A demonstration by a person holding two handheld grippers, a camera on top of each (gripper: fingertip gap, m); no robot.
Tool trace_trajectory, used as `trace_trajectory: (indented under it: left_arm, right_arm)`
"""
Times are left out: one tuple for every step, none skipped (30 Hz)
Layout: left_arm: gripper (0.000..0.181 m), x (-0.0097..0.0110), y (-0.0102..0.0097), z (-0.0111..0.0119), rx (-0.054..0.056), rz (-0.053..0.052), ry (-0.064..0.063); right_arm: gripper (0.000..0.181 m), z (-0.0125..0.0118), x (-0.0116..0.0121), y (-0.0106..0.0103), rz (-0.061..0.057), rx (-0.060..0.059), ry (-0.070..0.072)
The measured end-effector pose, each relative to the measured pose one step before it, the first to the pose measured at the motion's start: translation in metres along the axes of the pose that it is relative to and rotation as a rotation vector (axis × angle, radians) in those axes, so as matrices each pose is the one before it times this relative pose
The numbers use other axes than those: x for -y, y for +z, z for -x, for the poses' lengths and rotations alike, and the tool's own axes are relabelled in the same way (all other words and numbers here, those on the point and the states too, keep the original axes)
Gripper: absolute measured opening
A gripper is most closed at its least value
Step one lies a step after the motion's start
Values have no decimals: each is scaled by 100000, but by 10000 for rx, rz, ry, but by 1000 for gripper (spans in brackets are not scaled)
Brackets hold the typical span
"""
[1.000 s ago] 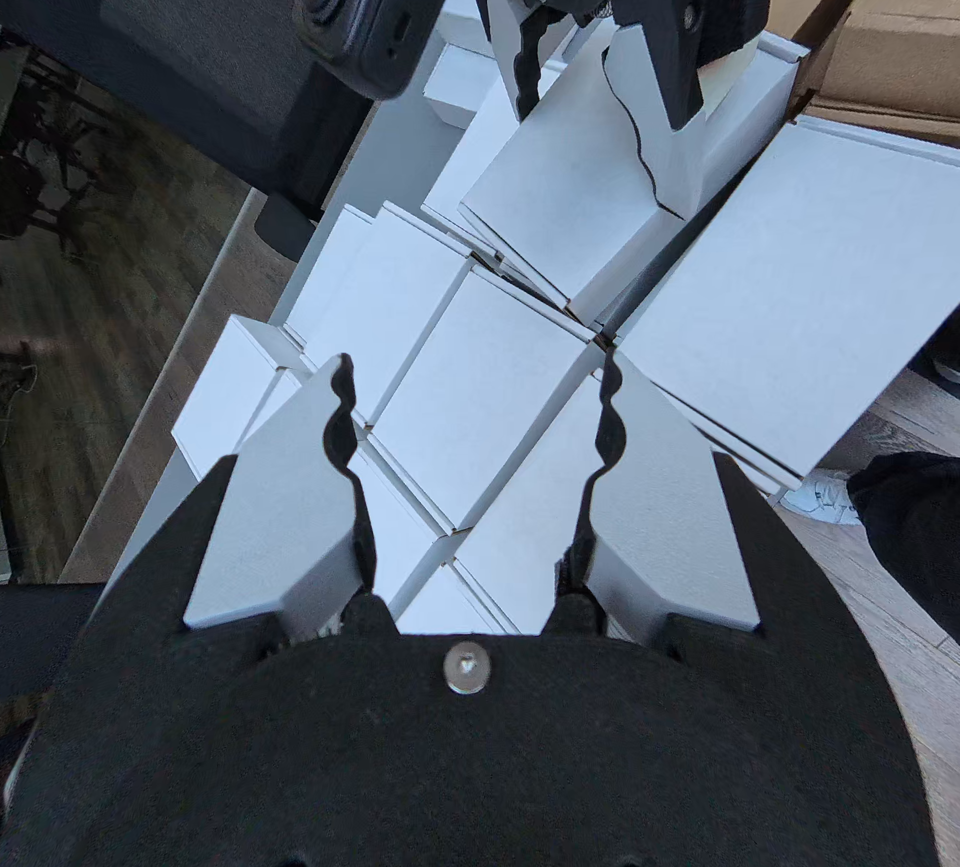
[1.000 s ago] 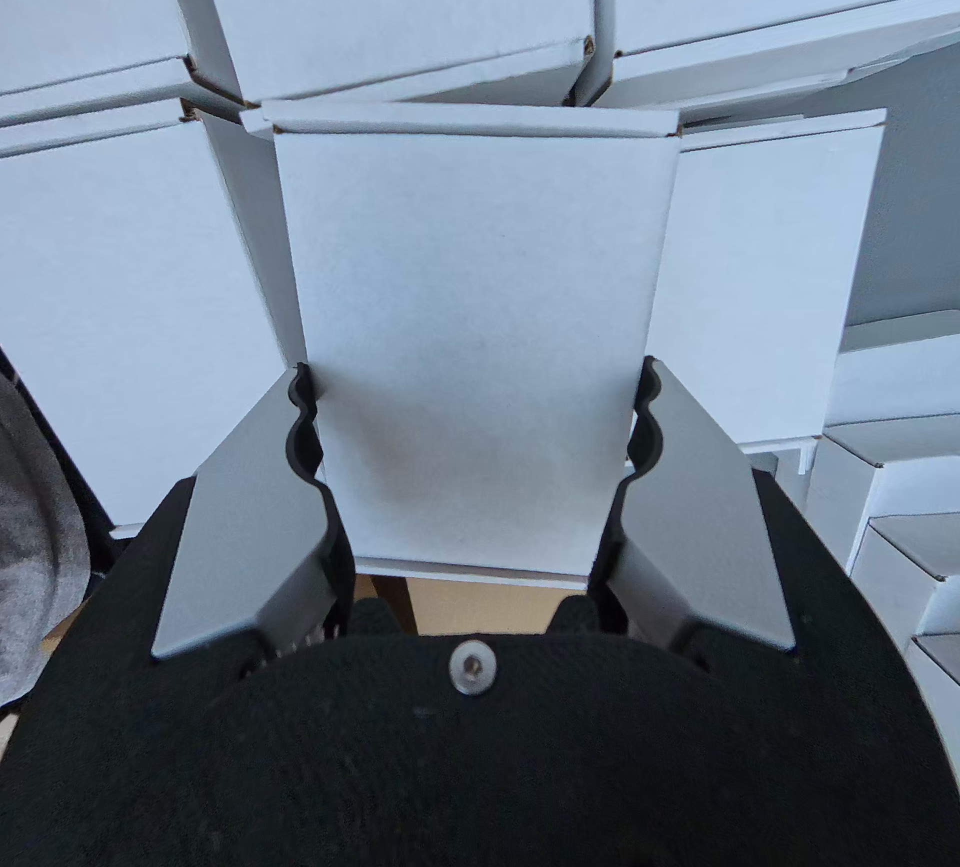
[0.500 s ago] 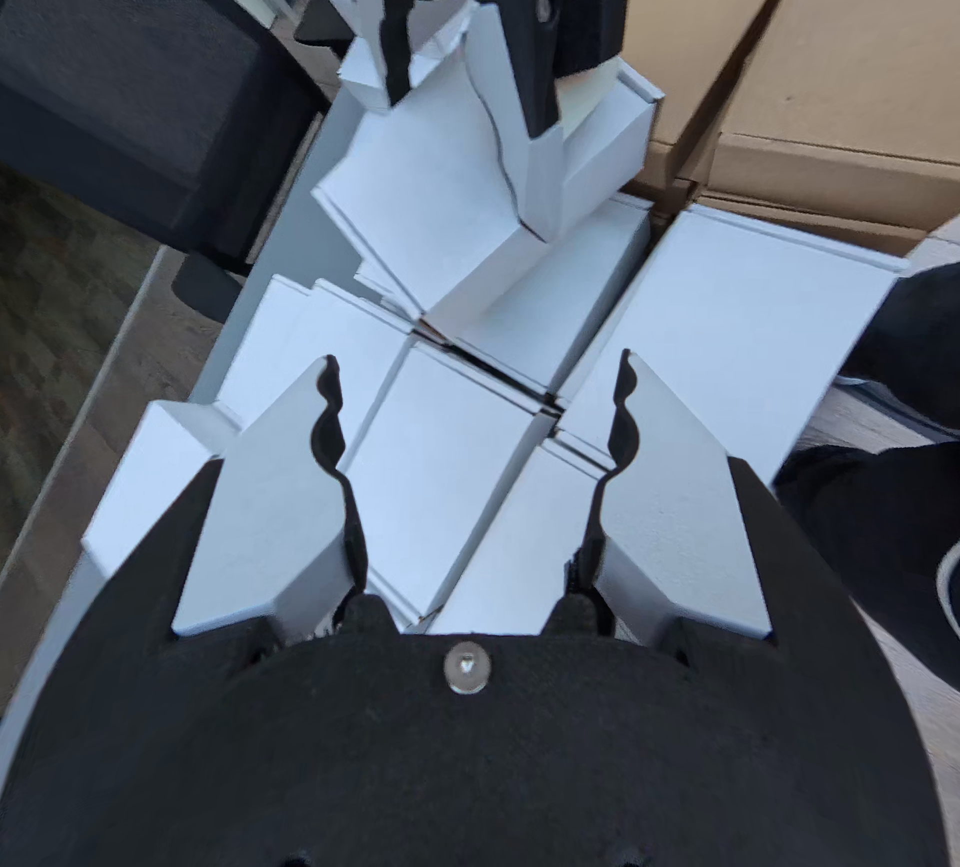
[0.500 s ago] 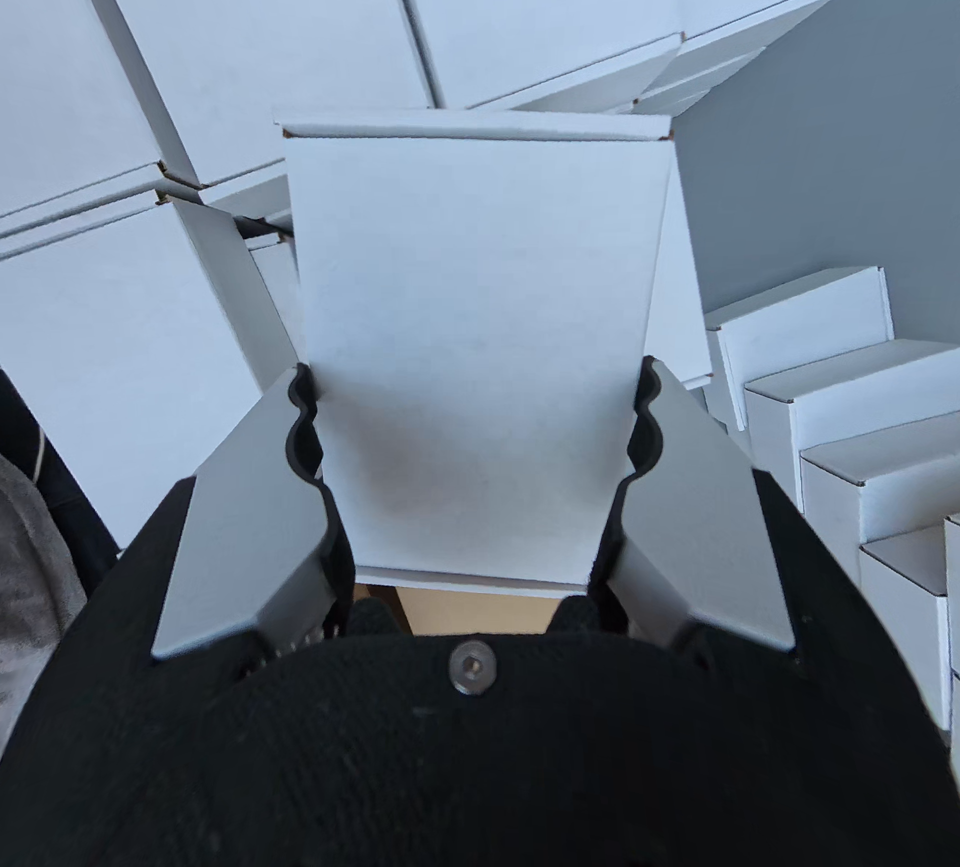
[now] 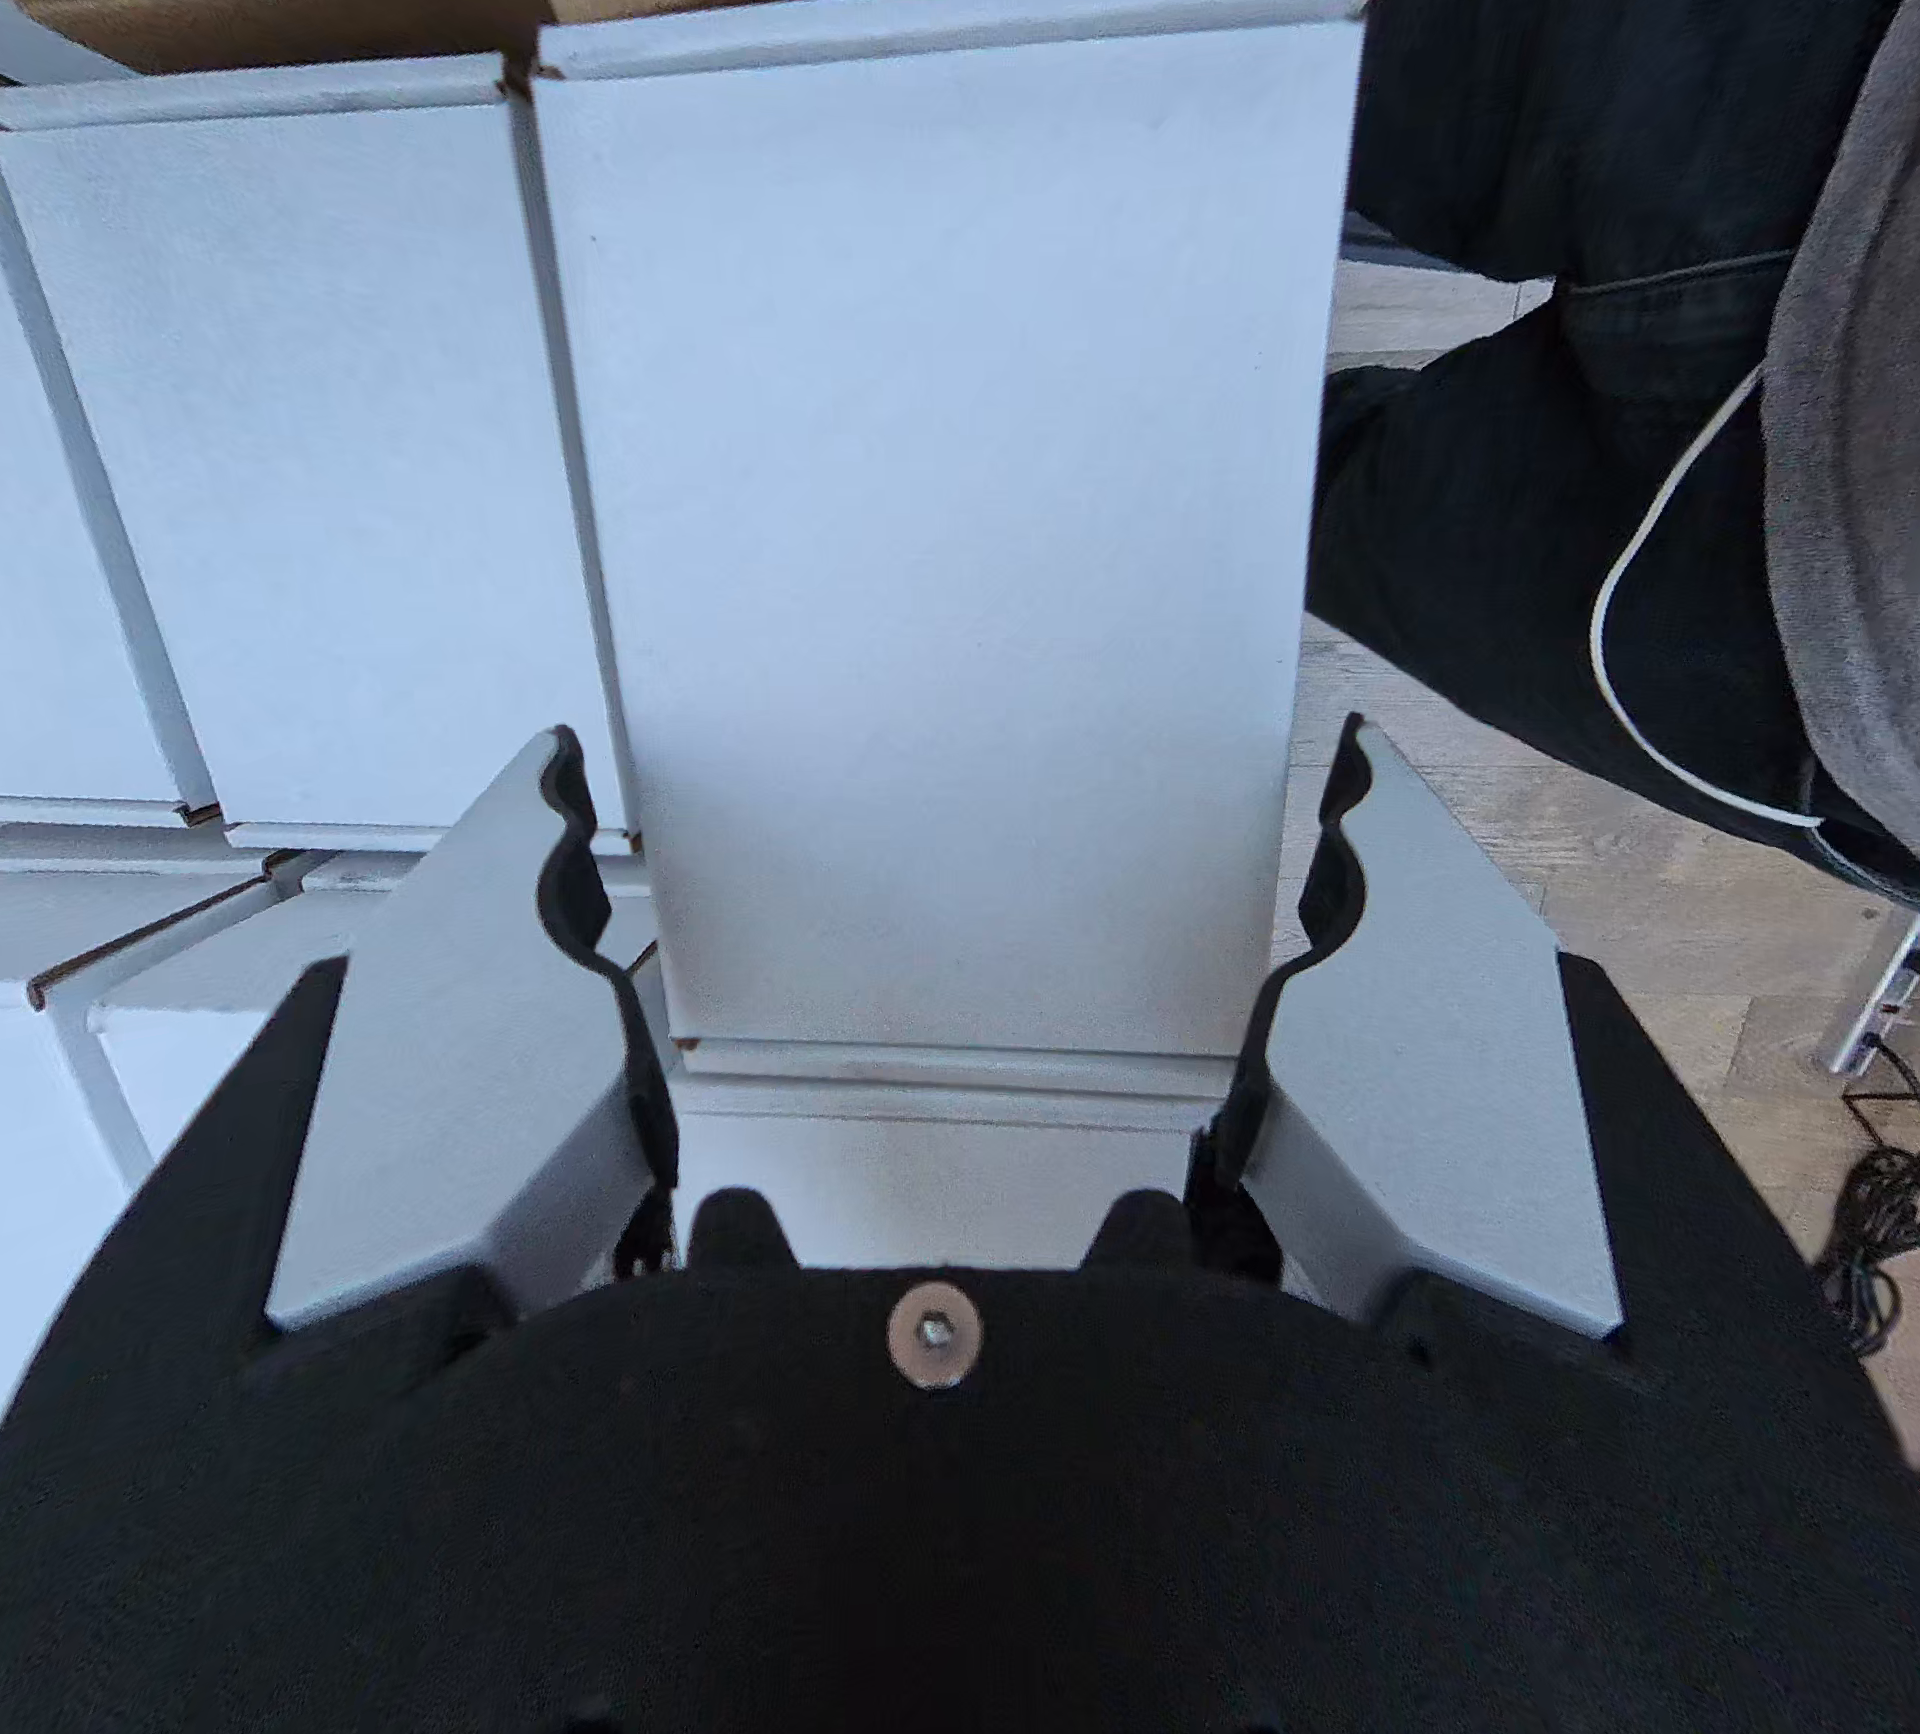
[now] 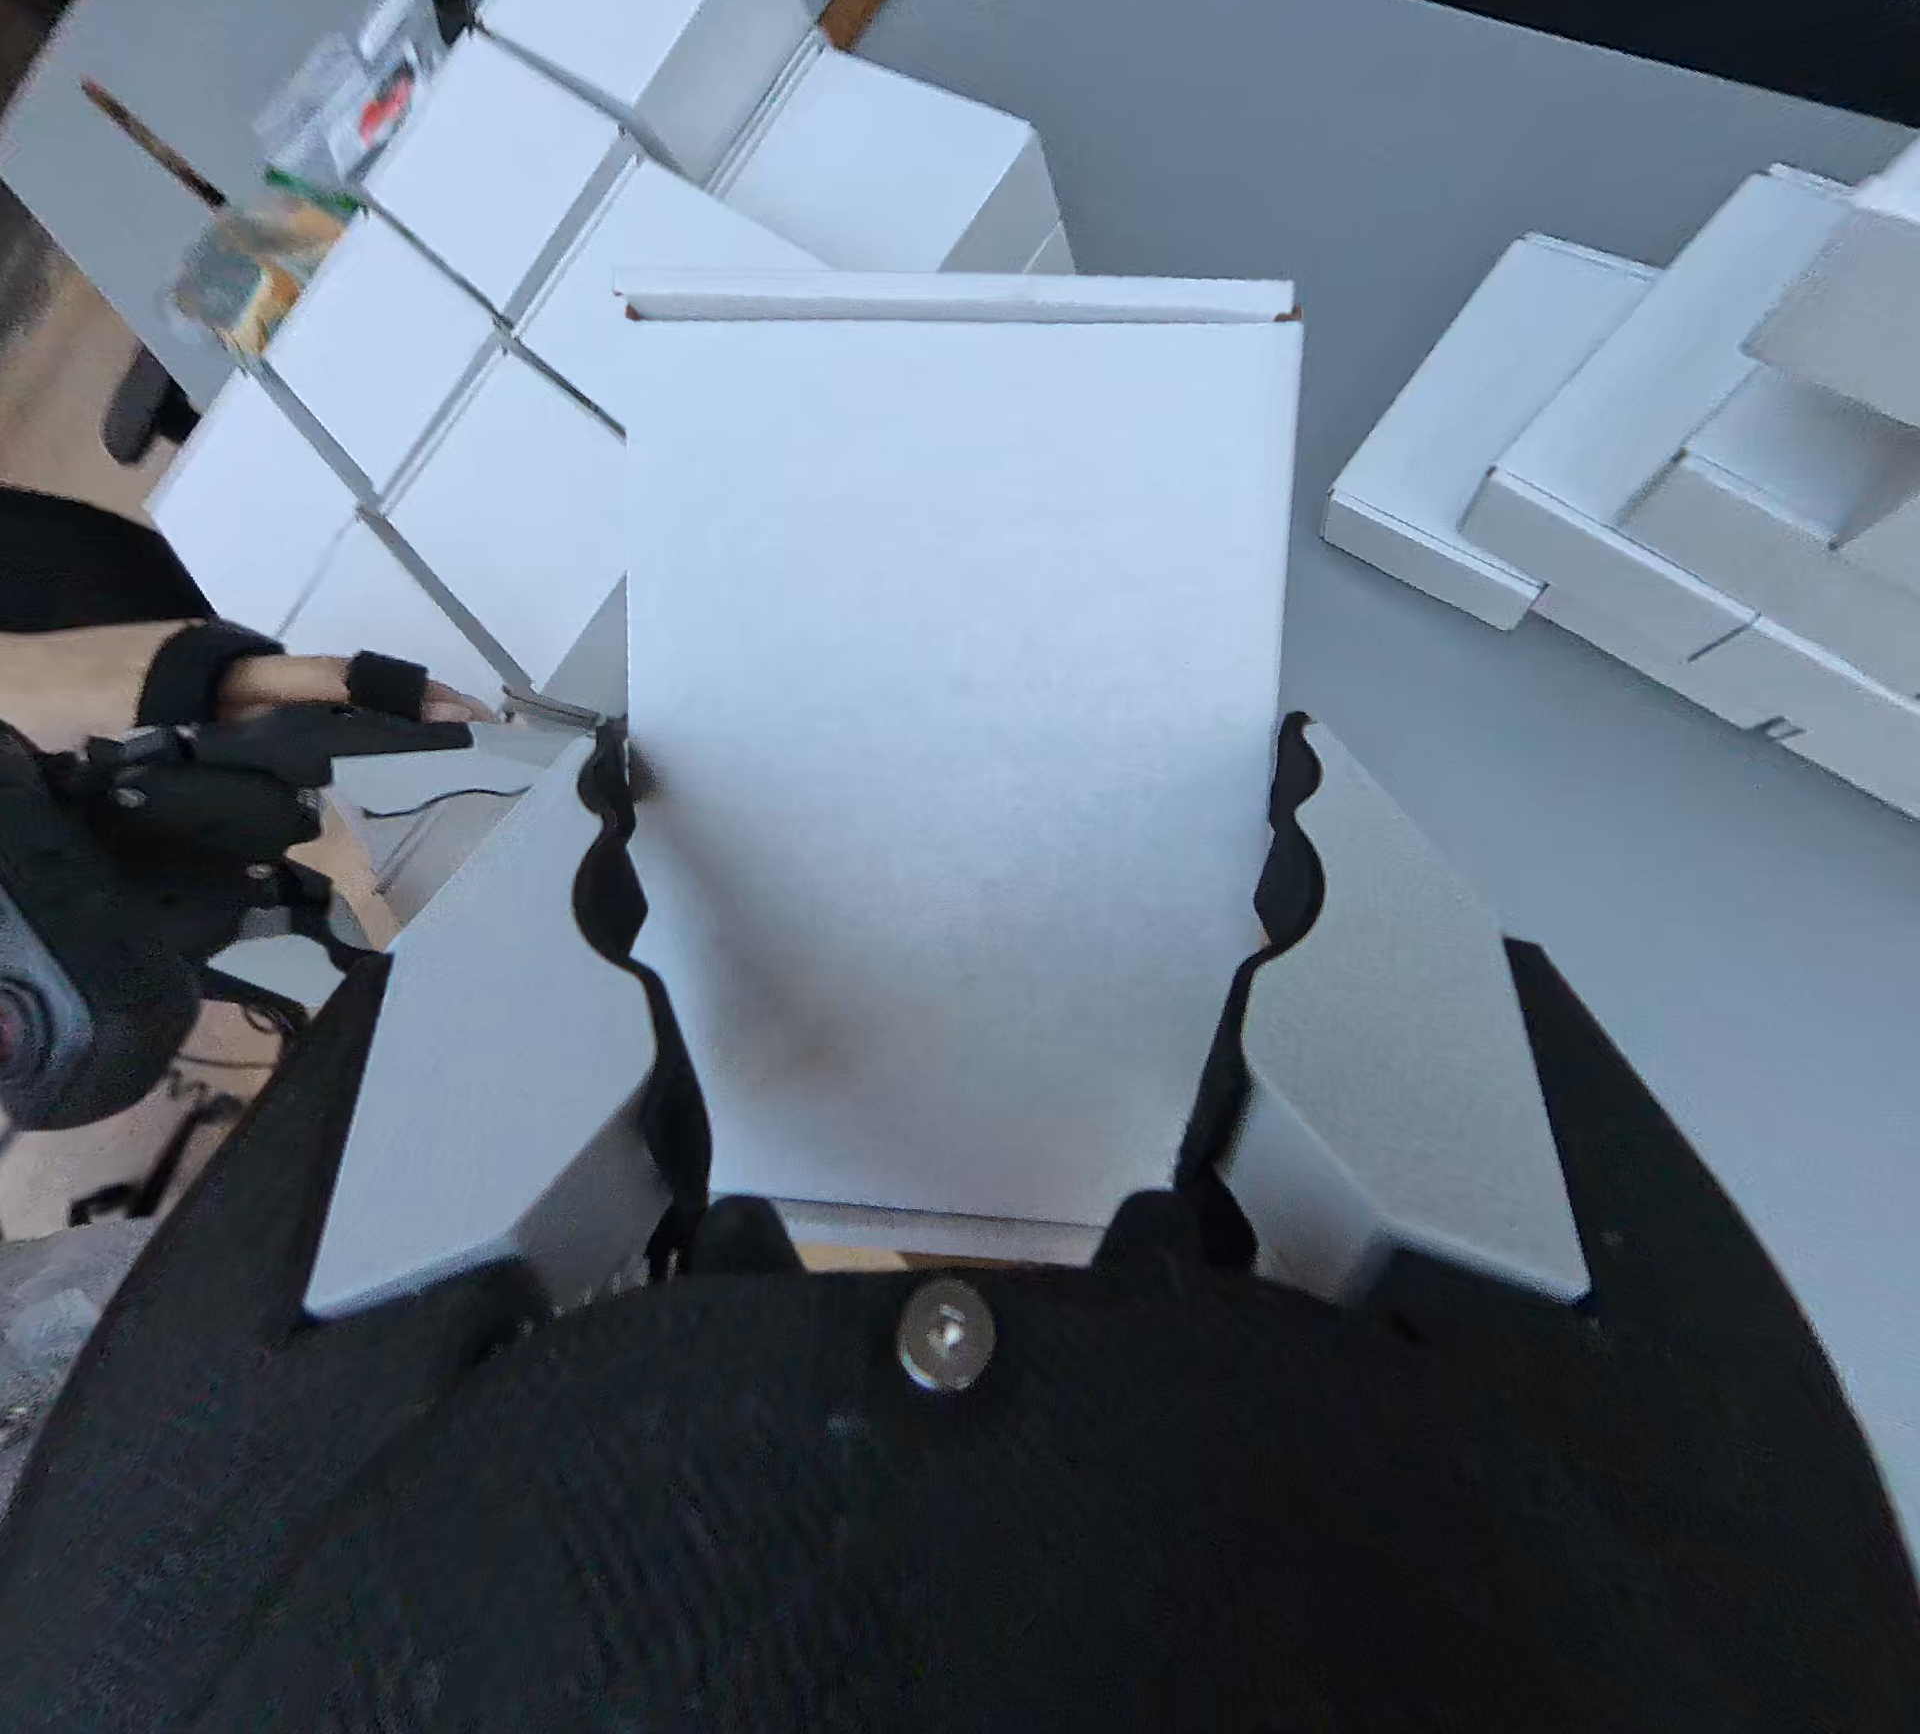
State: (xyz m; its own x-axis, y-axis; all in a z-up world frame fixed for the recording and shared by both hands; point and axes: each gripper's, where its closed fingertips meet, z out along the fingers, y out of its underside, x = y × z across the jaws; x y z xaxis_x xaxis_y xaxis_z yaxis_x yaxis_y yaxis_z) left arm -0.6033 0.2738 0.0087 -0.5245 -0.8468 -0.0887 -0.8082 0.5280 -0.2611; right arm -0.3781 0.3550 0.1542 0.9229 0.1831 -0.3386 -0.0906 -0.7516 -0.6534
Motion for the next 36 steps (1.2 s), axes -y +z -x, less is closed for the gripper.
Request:
trace_trajectory:
  left_arm:
    - [134,-165,508,73,173,197,115]
    - [135,-241,483,172,195,263,87]
    - [136,-89,390,-238,-120,186,4]
    - [135,-1,282,-358,-261,120,-130]
    - [136,43,163,-127,-163,81,-173]
    - [135,107,-1,42,-90,15,-123]
    - [135,26,-15,61,-89,56,-123]
    - [135,-42,7,18,-132,84,-156]
    - [135,-43,-32,57,-77,50,-195]
    - [134,-11,-104,22,-81,11,-206]
    - [134,62,-228,-47,-104,-53,-208]
    - [134,167,-360,-43,-79,-131,-173]
    - [134,139,-454,5,-45,-95,-165]
    - [134,34,-522,7,-53,-14,-141]
    - [134,-5,-582,31,-63,32,-137]
    - [133,-17,-640,123,-6,36,-164]
    - [133,-20,-657,181,15,46,-172]
    - [133,-47,-650,144,-16,63,-176]
    - [133,-77,-665,118,-35,100,-215]
    - [132,-99,-689,61,-81,127,-279]
    - [132,-79,-760,69,-72,103,-302]
    - [132,18,-813,77,-30,42,-265]
    - [133,101,-856,88,-12,5,-292]
    - [132,159,-880,65,-30,-5,-347]
    - [132,287,-905,20,-73,-58,-374]
    - [132,491,-948,27,-77,-143,-421]
    - [131,682,-945,-17,-119,-192,-493]
    - [131,792,-863,-58,-138,-183,-532]
    - [131,1030,-776,-80,-138,-278,-585]
    - [131,1139,-624,-211,-177,-320,-534]
    - [131,958,-417,-269,-133,-205,-444]
    - [131,754,-286,-164,-19,-148,-311]
    - [131,726,-196,-175,-53,-226,-307]
    - [131,773,-64,-363,-269,-315,-458]
    - [131,860,40,-412,-378,-413,-519]
    - [131,894,124,-294,-298,-446,-409]
  right_arm:
    - [122,-779,-211,-1115,-413,20,463]
    - [122,-822,-217,-1119,-374,-16,387]
    - [122,-853,-272,-1102,-303,-42,340]
    - [122,-903,-230,-1074,-292,-77,302]
    - [122,-930,-237,-1046,-261,-91,281]
    - [122,-868,-202,-995,-249,-68,254]
    - [122,-806,-184,-922,-226,-28,244]
    - [122,-730,-149,-834,-210,-3,254]
    - [122,-694,-144,-766,-187,-5,260]
    - [122,-638,-150,-680,-159,-5,210]
    - [122,-605,-181,-611,-129,-11,168]
    - [122,-605,-171,-551,-128,-27,160]
    - [122,-582,-172,-483,-126,-5,139]
    - [122,-489,-178,-417,-117,61,136]
    - [122,-477,-189,-338,-98,93,170]
    - [122,-482,-250,-263,-60,117,172]
    - [122,-512,-320,-199,25,129,136]
    - [122,-606,-353,-149,81,104,121]
    - [122,-670,-298,-141,84,71,111]
    - [122,-634,-260,-153,105,91,67]
    - [122,-554,-179,-175,97,131,56]
    - [122,-466,-101,-210,59,166,57]
    - [122,-427,-86,-243,51,187,50]
    - [122,-417,-61,-281,28,184,46]
    - [122,-466,-51,-320,26,168,53]
    - [122,-464,-82,-353,68,182,101]
    - [122,-400,-65,-388,90,223,152]
    - [122,-341,-42,-451,117,246,137]
    - [122,-356,26,-481,105,225,109]
    - [122,-433,64,-407,86,188,124]
    - [122,-495,-46,-319,155,148,95]
    - [121,-597,-196,-275,264,47,-17]
    - [121,-655,-179,-246,225,-35,-63]
    - [121,-569,-168,-168,170,-1,2]
    - [121,-353,-223,-71,157,106,94]
    - [121,-122,-226,25,134,198,108]
